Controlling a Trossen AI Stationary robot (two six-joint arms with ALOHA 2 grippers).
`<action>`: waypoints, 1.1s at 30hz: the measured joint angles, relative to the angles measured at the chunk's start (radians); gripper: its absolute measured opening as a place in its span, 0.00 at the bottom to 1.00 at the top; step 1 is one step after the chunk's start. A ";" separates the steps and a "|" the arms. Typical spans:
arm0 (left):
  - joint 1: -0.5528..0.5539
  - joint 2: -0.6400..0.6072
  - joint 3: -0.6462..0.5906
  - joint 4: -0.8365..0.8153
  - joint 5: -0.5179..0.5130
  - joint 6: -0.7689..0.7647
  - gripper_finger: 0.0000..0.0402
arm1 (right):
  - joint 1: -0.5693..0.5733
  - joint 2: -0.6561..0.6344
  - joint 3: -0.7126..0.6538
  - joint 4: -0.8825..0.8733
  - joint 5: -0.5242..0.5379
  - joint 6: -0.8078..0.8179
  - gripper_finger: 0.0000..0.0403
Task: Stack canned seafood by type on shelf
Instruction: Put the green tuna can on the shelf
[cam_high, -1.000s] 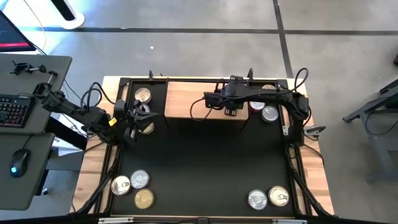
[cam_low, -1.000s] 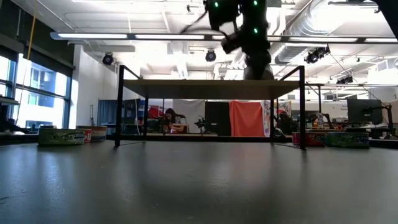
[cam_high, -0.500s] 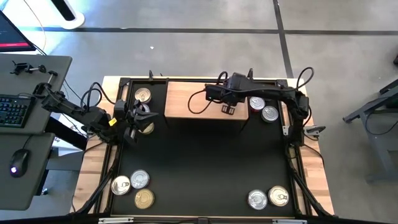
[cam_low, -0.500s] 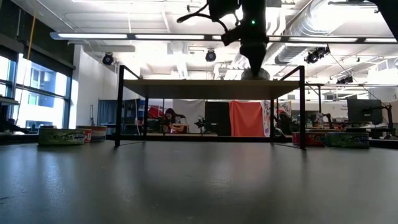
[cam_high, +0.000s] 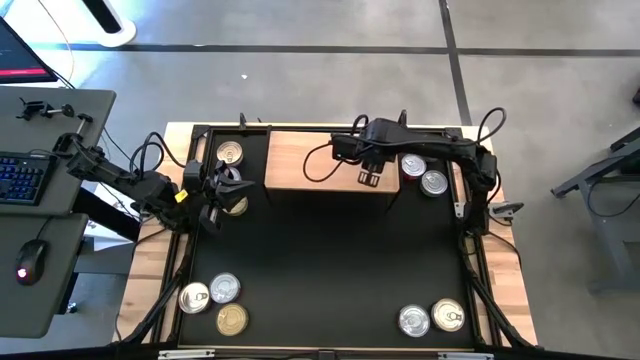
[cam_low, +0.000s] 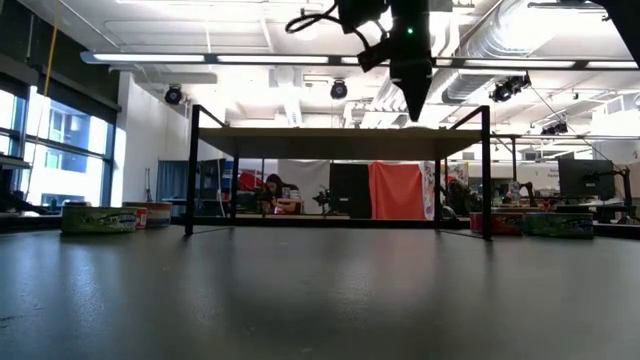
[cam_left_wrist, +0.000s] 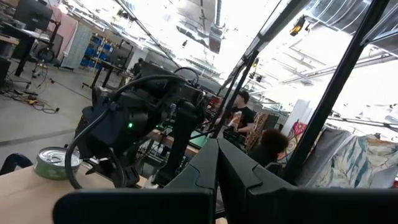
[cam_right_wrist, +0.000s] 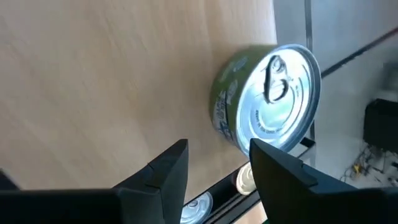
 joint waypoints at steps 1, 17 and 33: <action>0.000 0.000 0.000 0.000 0.000 0.000 0.00 | 0.000 0.000 0.009 -0.001 0.000 -0.004 0.40; 0.000 0.000 0.000 0.001 0.000 0.017 0.00 | -0.255 -0.059 0.052 0.102 -0.231 0.135 0.02; 0.000 0.000 0.000 0.002 0.000 0.017 0.00 | -0.305 -0.060 -0.062 0.187 -0.309 0.152 0.00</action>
